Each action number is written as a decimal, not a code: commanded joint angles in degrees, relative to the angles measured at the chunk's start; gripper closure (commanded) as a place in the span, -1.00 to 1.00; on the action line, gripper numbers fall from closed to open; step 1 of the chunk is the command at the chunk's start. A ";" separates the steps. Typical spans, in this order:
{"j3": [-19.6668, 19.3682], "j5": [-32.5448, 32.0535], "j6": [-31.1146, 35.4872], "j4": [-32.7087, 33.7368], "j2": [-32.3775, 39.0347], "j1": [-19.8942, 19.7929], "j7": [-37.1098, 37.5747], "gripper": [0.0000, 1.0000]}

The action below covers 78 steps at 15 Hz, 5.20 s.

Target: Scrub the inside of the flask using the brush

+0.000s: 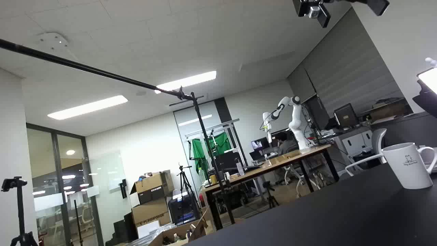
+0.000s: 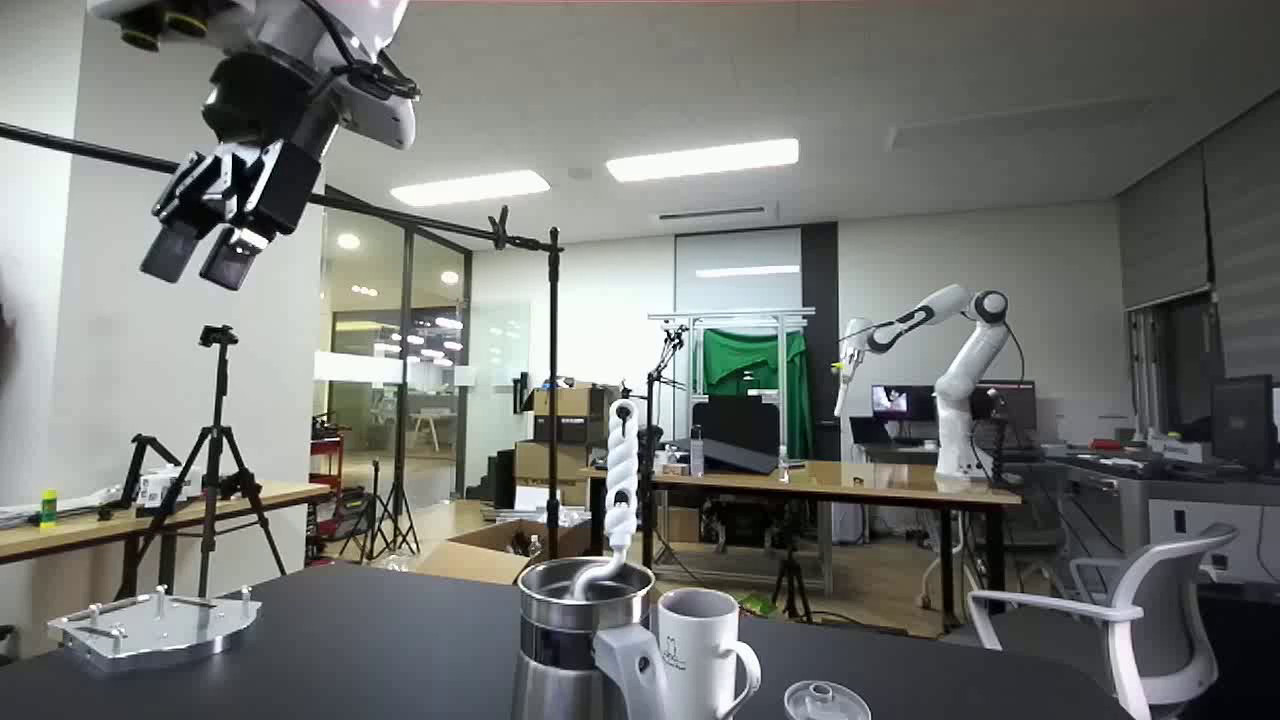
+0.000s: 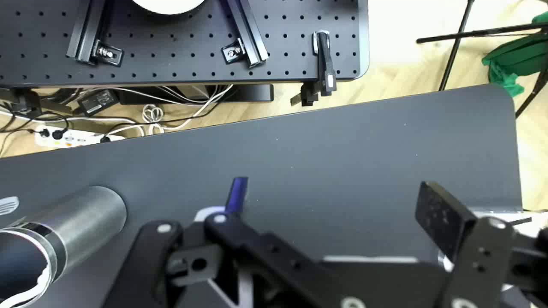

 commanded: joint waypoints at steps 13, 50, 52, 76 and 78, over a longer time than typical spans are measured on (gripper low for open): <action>0.63 0.28 0.00 0.12 -0.04 -0.81 -0.35 -1.00; -9.11 -22.61 22.17 10.86 26.56 -17.75 28.37 -1.00; -9.25 -22.76 22.52 10.67 27.85 -17.65 28.78 -0.50; -4.03 -19.17 17.72 -8.76 -4.97 -15.11 24.68 0.92; -3.83 -18.86 18.32 -9.23 -6.87 -15.48 23.62 0.92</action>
